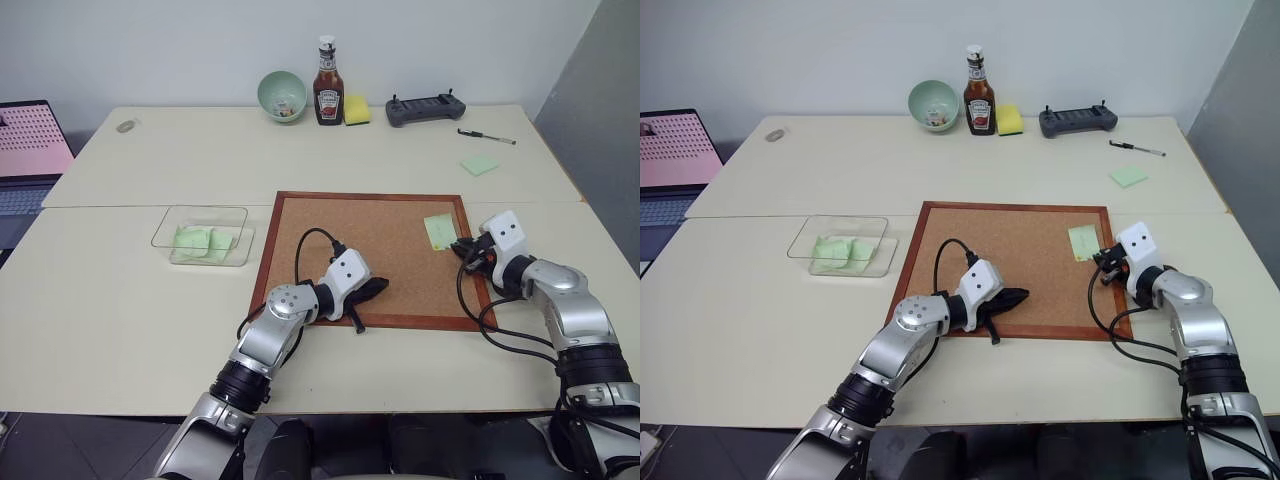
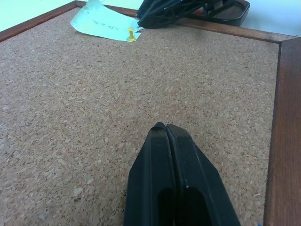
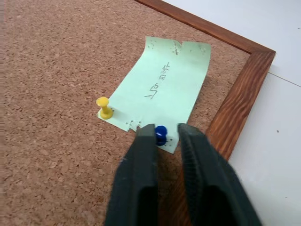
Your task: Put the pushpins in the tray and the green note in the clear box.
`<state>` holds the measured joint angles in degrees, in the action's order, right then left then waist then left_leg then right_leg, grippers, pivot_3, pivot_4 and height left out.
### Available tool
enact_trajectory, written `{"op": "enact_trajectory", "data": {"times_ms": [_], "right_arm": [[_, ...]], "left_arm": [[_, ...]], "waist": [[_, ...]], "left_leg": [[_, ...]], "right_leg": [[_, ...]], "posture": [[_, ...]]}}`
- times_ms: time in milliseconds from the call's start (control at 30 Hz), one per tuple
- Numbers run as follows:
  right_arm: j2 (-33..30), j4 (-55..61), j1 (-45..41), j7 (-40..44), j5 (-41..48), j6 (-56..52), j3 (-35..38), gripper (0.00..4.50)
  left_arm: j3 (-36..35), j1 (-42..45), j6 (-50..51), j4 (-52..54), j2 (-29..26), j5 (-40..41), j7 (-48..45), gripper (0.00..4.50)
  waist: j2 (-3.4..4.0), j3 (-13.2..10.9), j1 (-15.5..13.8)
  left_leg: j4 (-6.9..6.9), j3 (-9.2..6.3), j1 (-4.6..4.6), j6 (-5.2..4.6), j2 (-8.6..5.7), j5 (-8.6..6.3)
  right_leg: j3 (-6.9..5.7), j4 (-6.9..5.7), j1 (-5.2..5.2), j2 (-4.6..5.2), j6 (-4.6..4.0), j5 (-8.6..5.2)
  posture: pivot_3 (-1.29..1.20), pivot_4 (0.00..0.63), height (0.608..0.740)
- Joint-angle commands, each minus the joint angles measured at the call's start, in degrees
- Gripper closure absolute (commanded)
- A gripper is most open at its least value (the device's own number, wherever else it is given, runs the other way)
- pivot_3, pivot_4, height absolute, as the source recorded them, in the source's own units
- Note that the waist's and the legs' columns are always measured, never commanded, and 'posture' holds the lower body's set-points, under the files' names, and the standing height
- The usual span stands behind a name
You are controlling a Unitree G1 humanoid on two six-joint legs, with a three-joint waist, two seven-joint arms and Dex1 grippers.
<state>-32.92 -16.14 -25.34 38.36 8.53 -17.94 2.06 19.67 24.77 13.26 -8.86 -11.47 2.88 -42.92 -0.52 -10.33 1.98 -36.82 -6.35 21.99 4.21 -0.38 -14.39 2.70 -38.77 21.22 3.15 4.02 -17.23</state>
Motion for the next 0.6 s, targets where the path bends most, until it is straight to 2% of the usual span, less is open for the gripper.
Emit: {"op": "enact_trajectory", "data": {"times_ms": [33, 600], "right_arm": [[-0.9, 2.3, 0.2, 0.1, 1.3, -0.5, 2.3, 4.45], [-0.2, 12.0, 1.6, 0.3, 7.8, -8.0, 6.0, 4.45]], "left_arm": [[0.8, -1.4, 1.0, -0.6, -0.6, -0.8, 0.0, 4.5], [1.0, -1.9, 1.3, -0.4, -0.5, -1.0, 0.1, 4.5]], "waist": [[0.0, 0.0, 0.0], [0.0, 0.0, -0.1]], "left_leg": [[0.0, 0.0, 0.0, 0.0, 0.0, 0.0], [0.02, -0.02, 0.01, 0.0, 0.01, 0.0]], "right_leg": [[0.0, 0.0, 0.0, 0.0, 0.0, 0.0], [-0.01, 0.01, 0.01, 0.0, 0.0, 0.0]], "posture": [[0.0, 0.15, 0.74], [0.0, 0.15, 0.74]]}}
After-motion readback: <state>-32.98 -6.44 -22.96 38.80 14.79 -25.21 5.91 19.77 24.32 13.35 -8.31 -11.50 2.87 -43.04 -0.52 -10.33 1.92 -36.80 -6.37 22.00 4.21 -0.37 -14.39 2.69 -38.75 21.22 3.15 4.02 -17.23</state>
